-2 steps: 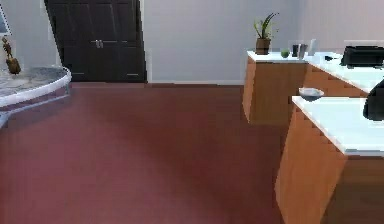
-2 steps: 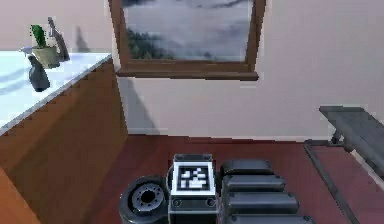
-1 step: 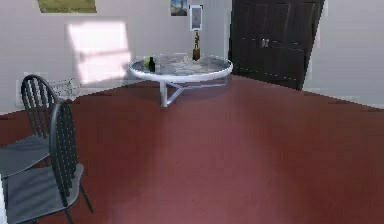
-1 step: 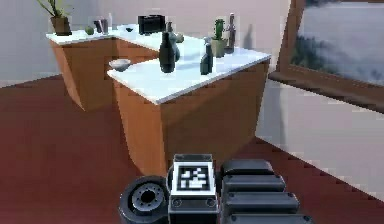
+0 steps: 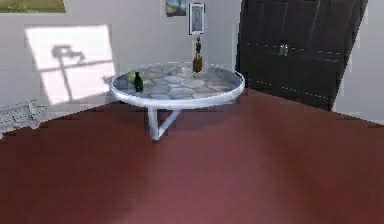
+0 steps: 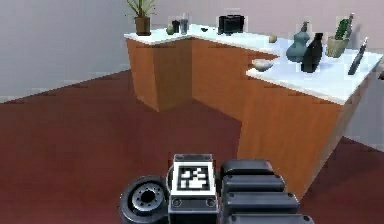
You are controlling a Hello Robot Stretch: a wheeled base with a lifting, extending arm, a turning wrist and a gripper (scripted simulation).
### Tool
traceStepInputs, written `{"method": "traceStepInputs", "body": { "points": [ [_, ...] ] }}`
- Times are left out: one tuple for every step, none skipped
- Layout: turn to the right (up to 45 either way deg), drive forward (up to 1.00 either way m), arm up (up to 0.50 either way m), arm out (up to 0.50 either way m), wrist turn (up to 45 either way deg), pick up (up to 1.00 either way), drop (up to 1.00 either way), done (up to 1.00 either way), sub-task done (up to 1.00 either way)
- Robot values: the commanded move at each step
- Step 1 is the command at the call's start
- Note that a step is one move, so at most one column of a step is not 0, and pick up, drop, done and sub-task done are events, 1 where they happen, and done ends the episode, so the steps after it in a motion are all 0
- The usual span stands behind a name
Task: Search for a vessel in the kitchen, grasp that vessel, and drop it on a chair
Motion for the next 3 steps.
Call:
{"method": "traceStepInputs", "body": {
  "points": [
    [0.0, 0.20, 0.00, 0.00, 0.0, 0.00, 0.00, 0.00, 0.00],
    [-42.0, 0.00, 0.00, 0.00, 0.0, 0.00, 0.00, 0.00, 0.00],
    [0.0, 0.35, 0.00, 0.00, 0.0, 0.00, 0.00, 0.00, 0.00]
  ]
}}
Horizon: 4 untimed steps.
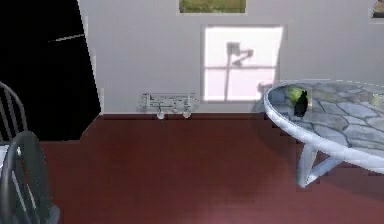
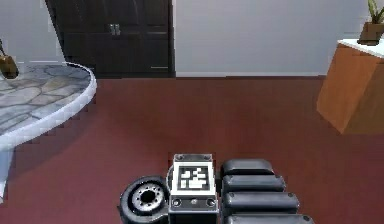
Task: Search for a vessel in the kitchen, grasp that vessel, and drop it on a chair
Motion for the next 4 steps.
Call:
{"method": "traceStepInputs", "body": {
  "points": [
    [9.0, 0.00, 0.00, 0.00, 0.0, 0.00, 0.00, 0.00, 0.00],
    [-12.0, 0.00, 0.00, 0.00, 0.0, 0.00, 0.00, 0.00, 0.00],
    [9.0, 0.00, 0.00, 0.00, 0.0, 0.00, 0.00, 0.00, 0.00],
    [-6.0, 0.00, 0.00, 0.00, 0.0, 0.00, 0.00, 0.00, 0.00]
  ]
}}
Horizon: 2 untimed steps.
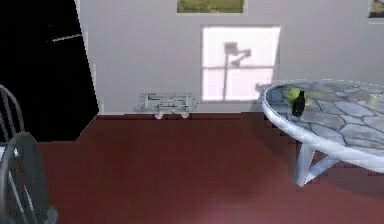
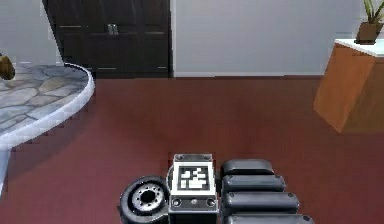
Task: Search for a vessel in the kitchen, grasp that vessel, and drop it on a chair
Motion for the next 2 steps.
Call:
{"method": "traceStepInputs", "body": {
  "points": [
    [6.0, 0.00, 0.00, 0.00, 0.0, 0.00, 0.00, 0.00, 0.00],
    [-45.0, 0.00, 0.00, 0.00, 0.0, 0.00, 0.00, 0.00, 0.00]
  ]
}}
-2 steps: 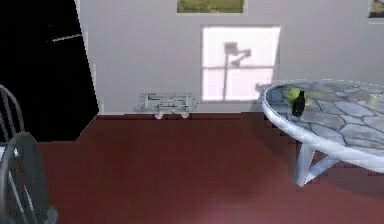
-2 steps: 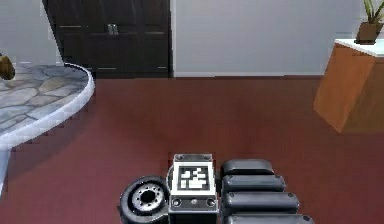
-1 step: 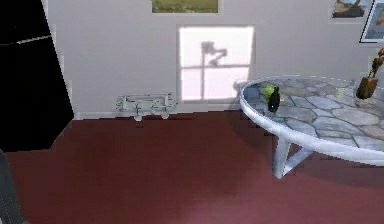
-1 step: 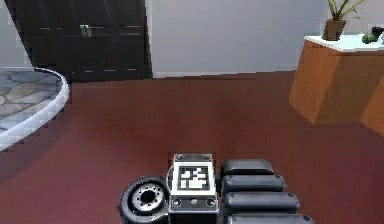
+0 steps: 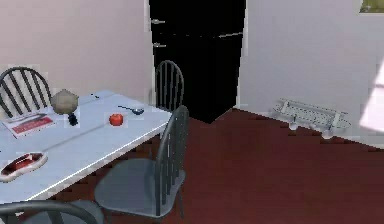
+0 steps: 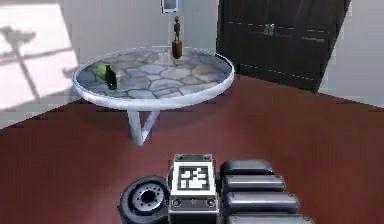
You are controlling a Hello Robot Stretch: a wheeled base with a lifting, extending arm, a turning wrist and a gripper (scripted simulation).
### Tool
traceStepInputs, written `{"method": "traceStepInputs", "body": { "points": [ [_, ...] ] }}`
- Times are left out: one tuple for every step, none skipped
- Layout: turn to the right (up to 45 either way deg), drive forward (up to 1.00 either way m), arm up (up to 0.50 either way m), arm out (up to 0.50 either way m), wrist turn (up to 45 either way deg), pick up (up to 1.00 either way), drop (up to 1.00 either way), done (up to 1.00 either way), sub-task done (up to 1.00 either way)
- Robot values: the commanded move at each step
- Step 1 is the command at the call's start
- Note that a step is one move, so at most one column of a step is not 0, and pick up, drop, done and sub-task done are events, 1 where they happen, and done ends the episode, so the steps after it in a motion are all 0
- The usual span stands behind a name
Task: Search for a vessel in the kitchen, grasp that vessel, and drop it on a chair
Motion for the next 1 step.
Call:
{"method": "traceStepInputs", "body": {
  "points": [
    [-6.0, 0.00, 0.00, 0.00, 0.0, 0.00, 0.00, 0.00, 0.00]
  ]
}}
